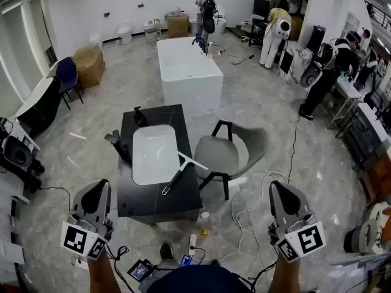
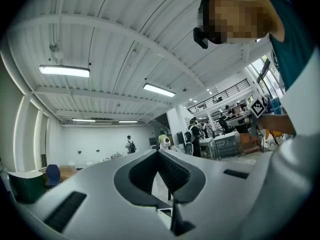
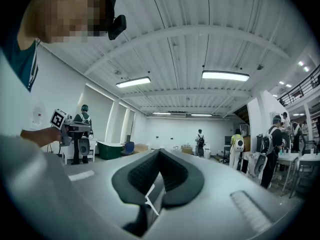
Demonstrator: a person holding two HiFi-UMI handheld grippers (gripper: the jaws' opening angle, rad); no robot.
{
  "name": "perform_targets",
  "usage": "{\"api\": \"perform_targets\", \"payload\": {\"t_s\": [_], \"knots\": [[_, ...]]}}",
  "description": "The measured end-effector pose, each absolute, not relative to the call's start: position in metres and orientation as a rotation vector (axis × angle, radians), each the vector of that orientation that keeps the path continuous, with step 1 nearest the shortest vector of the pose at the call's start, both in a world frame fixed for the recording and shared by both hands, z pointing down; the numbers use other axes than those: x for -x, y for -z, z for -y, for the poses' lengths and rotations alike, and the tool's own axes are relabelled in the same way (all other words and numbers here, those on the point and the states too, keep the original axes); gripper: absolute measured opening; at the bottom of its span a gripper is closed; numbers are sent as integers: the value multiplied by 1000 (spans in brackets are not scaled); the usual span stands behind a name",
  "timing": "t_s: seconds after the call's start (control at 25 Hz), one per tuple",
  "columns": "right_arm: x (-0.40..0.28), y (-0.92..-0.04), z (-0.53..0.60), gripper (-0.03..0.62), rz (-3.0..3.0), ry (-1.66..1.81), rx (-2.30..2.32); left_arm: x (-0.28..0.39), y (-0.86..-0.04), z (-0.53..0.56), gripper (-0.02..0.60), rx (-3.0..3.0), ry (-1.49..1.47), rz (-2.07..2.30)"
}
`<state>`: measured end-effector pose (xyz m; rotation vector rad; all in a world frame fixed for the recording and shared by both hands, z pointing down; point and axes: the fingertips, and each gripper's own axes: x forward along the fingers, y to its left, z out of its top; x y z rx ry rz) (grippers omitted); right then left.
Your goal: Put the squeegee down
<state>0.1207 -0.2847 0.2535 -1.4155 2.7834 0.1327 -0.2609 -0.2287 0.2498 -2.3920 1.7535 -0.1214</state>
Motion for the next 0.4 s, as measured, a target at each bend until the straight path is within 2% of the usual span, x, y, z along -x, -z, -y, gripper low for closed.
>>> {"api": "perform_targets", "payload": {"t_s": [0.4], "knots": [[-132, -247, 255, 8, -2792, -151, 1385, 250, -246, 190, 5, 2365, 113, -1771]]}}
